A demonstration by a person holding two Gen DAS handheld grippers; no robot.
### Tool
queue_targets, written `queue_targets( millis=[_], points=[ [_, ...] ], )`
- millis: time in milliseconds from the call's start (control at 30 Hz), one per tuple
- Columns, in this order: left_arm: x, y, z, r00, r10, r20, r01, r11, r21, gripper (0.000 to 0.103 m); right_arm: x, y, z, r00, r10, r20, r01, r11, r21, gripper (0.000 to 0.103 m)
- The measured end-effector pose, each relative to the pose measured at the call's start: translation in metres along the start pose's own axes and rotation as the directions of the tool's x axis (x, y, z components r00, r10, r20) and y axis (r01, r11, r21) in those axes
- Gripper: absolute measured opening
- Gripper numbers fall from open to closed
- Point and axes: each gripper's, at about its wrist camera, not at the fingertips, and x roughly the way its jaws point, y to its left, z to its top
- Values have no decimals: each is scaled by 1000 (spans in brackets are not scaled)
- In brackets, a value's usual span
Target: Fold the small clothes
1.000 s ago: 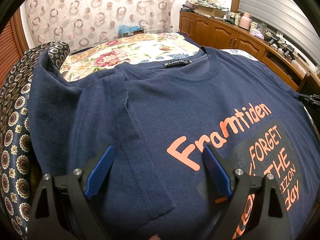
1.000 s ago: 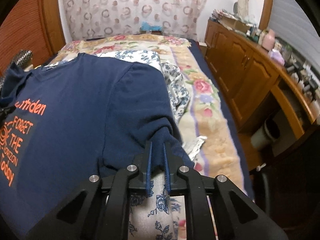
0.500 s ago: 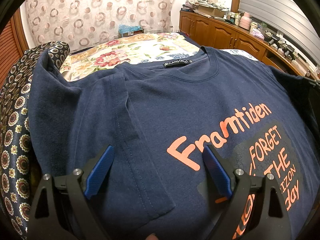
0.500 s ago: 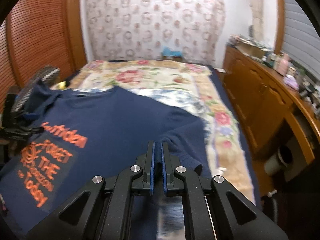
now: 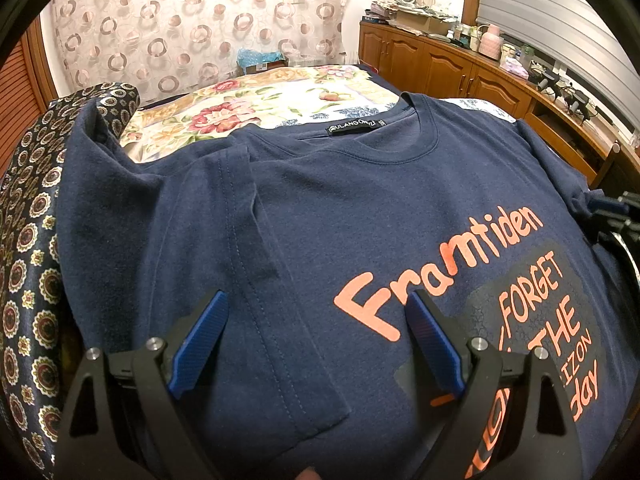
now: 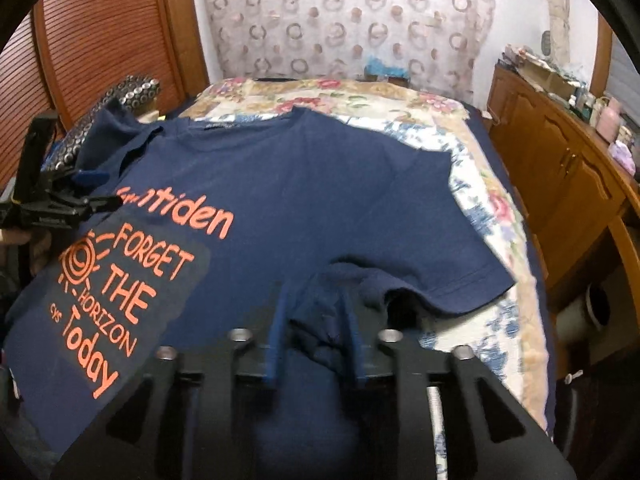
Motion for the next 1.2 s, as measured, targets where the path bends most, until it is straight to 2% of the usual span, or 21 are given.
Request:
queue_targets(
  millis=[167, 233, 333, 467, 567, 600, 633, 667, 733, 833, 1000, 1200],
  points=[
    [0, 0, 0, 1000, 0, 0, 0, 1000, 0, 91, -31, -26, 11, 995, -56, 84, 51, 997, 60, 43],
    [0, 0, 1, 1000, 0, 0, 0, 1000, 0, 91, -33, -41, 15, 992, -96, 88, 89, 993, 82, 45],
    [0, 0, 0, 1000, 1, 0, -1, 1000, 1, 91, -18, -67, 12, 985, -169, 33, 164, 980, 110, 45],
    [2, 0, 1, 1000, 2, 0, -2, 1000, 1, 91, 9, -93, 5, 983, -179, -45, 184, 971, 153, 44],
    [1, 0, 0, 1000, 2, 2, -2, 1000, -2, 91, 23, -99, 1, 986, -152, -72, 162, 974, 162, 44],
    [1, 1, 0, 1000, 2, 4, -2, 1000, -5, 91, 23, -98, 0, 988, -146, -58, 153, 976, 156, 40],
    [1, 2, 0, 1000, 1, 8, -1, 1000, -10, 91, 24, -96, 1, 989, -136, -53, 142, 979, 146, 31],
    [0, 4, 0, 1000, 2, 16, -1, 1000, -18, 91, 23, -93, 1, 989, -138, -50, 144, 980, 136, 27],
    [-4, 7, -1, 999, -4, 38, 5, 1000, -30, 91, 25, -84, 2, 990, -134, -49, 138, 986, 93, 7],
    [-11, 8, -1, 997, -5, 77, 8, 999, -37, 91, 24, -72, 10, 993, -114, -38, 115, 993, 36, 5],
    [-26, 5, -1, 987, 3, 161, 1, 1000, -27, 91, 14, -46, 44, 999, -26, 45, 26, 1000, 0, 4],
    [-28, 11, -2, 984, -6, 178, 15, 999, -47, 91, 15, 5, 91, 988, 124, 93, -118, 990, -75, 4]
  ],
)
